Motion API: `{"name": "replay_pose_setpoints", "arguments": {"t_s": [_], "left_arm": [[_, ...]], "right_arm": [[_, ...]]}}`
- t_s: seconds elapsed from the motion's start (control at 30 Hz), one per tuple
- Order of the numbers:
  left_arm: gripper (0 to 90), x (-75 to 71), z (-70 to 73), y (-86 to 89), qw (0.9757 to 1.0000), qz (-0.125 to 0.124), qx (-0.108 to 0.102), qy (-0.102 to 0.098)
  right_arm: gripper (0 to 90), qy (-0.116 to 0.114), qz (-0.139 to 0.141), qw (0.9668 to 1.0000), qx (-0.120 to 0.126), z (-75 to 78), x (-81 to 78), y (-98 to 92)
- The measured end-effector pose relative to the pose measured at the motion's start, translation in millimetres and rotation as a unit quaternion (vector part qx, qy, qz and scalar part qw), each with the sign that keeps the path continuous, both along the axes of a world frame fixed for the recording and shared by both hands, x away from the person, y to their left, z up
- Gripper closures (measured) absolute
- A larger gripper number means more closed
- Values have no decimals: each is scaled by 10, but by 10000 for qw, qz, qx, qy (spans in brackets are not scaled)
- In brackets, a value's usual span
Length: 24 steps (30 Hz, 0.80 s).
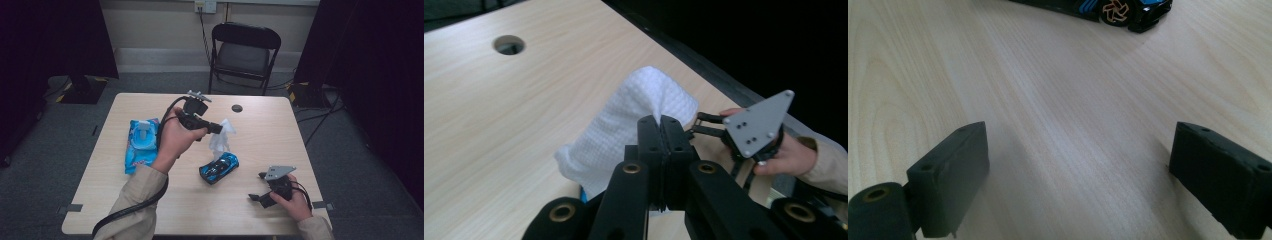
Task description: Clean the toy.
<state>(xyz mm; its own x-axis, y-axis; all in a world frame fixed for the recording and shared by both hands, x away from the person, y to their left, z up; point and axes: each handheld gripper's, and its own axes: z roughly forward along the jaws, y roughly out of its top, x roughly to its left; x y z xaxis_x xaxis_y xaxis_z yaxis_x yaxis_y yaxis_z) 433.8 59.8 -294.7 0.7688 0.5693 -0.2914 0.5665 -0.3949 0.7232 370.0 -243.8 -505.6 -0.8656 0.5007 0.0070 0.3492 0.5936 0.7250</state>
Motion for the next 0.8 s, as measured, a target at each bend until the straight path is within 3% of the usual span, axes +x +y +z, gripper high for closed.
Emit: {"name": "replay_pose_setpoints", "arguments": {"t_s": [0.3, 0.63, 0.8], "left_arm": [[895, -79, -113, -330, 9994, -343, -17, 73], [895, -194, -530, -724, 9951, -900, -40, 402], [895, -236, -746, -850, 9929, -1031, -49, 588]], "right_arm": [[83, 0, 0, 10000, 1, 0, 0, 0], [83, 0, -1, 10000, 0, 0, 0, 0], [83, -6, 2, 10000, 2, -1, 0, 0]]}}
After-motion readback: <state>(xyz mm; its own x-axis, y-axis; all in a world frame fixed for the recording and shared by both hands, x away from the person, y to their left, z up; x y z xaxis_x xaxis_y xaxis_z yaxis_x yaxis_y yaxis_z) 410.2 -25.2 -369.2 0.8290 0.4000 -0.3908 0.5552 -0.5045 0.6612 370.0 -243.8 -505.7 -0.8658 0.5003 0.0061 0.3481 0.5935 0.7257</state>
